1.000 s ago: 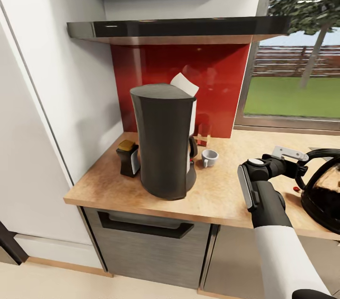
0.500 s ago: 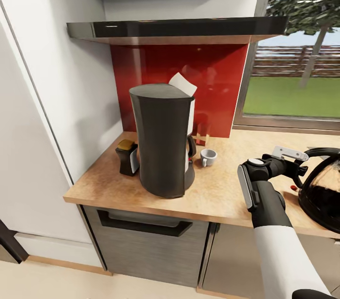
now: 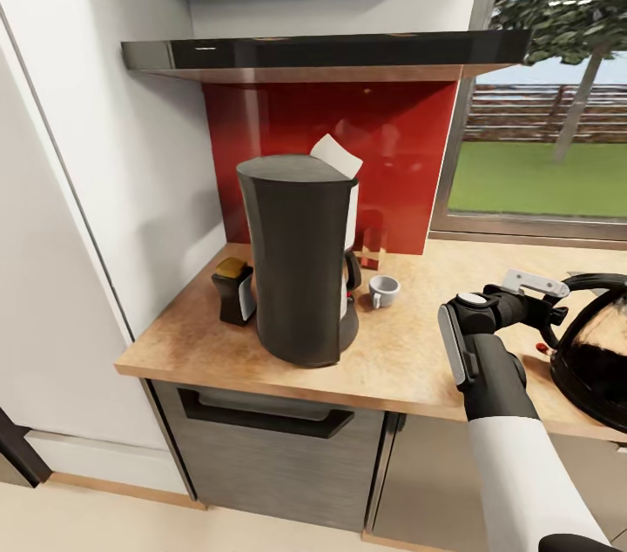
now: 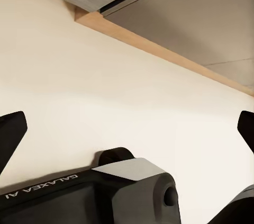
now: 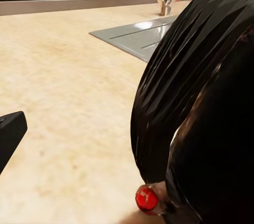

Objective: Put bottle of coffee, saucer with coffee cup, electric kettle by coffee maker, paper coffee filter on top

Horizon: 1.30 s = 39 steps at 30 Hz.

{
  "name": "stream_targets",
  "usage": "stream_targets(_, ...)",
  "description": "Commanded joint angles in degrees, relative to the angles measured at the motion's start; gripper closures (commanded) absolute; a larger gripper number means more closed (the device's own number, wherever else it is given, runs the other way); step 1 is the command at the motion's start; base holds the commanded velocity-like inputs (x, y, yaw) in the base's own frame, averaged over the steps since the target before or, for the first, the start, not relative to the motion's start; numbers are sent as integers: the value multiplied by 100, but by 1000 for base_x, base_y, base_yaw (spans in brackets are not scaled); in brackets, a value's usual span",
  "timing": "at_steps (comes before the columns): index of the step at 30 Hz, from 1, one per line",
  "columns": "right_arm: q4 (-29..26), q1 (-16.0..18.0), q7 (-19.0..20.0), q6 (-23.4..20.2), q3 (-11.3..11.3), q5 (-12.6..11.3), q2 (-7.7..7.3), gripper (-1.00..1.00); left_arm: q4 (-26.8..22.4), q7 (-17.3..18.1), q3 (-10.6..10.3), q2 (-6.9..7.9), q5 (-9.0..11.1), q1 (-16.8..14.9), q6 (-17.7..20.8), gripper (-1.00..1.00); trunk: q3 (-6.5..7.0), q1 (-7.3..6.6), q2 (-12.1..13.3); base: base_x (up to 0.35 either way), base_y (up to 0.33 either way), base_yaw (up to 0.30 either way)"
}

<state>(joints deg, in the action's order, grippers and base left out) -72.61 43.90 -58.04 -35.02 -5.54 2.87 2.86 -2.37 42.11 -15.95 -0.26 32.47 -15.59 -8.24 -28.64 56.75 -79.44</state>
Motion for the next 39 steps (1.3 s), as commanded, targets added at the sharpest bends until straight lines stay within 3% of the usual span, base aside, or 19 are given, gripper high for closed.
stream_targets(1,-3,4,3,-49,-8,30,4,-100,8,7,-48,0,32,-5,-44,-100,-6,0,-3,7,-40,0)
stream_targets(39,10,4,3,242,-9,30,4,-100,8,7,-48,0,32,-5,-44,-100,-6,0,-3,15,-20,0)
